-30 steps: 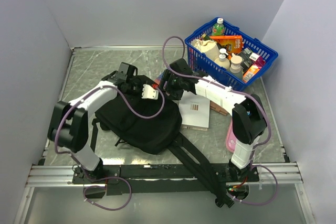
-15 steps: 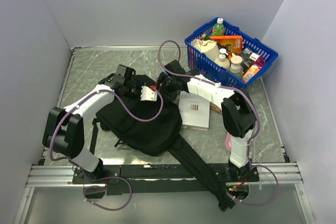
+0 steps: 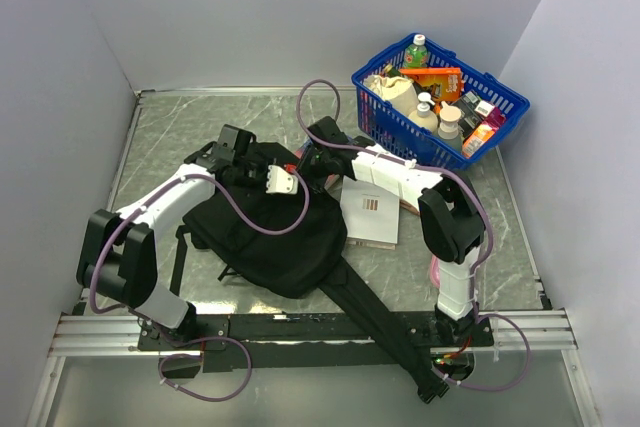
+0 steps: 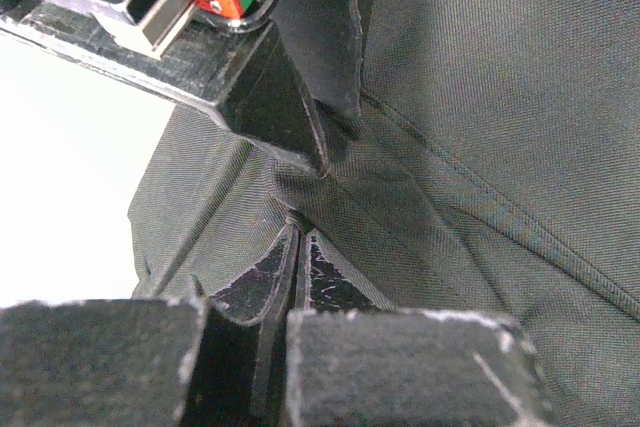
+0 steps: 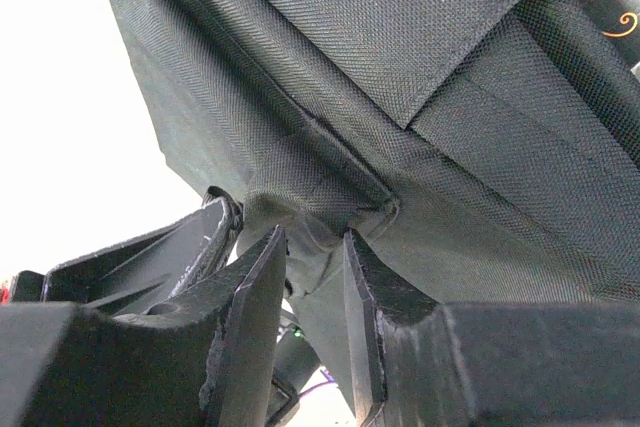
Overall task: Pack the student bag
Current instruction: Unzip the student bag at the center of the board.
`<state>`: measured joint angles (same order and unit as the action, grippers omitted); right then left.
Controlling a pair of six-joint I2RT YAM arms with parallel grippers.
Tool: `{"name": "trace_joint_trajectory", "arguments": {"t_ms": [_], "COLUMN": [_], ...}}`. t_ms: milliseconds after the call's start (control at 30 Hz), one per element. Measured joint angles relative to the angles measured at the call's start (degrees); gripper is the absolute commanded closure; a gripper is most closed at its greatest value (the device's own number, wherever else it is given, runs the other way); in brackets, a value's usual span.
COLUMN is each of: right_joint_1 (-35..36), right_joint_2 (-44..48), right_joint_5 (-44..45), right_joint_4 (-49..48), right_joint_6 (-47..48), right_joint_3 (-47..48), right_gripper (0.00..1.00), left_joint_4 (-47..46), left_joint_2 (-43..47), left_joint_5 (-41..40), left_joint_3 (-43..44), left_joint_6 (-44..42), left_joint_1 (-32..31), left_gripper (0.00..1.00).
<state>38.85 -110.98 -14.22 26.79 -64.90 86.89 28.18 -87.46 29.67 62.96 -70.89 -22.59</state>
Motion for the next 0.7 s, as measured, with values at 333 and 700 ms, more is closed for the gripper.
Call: {"name": "trace_joint_trajectory", "arguments": {"t_ms": [333, 700], "right_joint_1": [0.0, 0.0], "right_joint_2": [-1.0, -1.0], "right_joint_5": [0.8, 1.3], "right_joint_4": [-2.7, -4.7], "right_joint_6": [-0.2, -0.2], "right_joint_3": [-2.4, -4.2], "right_gripper": [0.61, 1.00], "left_joint_4": [0.5, 1.5], "left_joint_2": [0.1, 0.1], "left_joint_5": [0.1, 0.4], "left_joint_3": [-0.3, -0.8], "left_joint_6": [0.0, -0.1], "left_joint_1": [-0.1, -0.2], "left_gripper": [0.99, 0.99]}}
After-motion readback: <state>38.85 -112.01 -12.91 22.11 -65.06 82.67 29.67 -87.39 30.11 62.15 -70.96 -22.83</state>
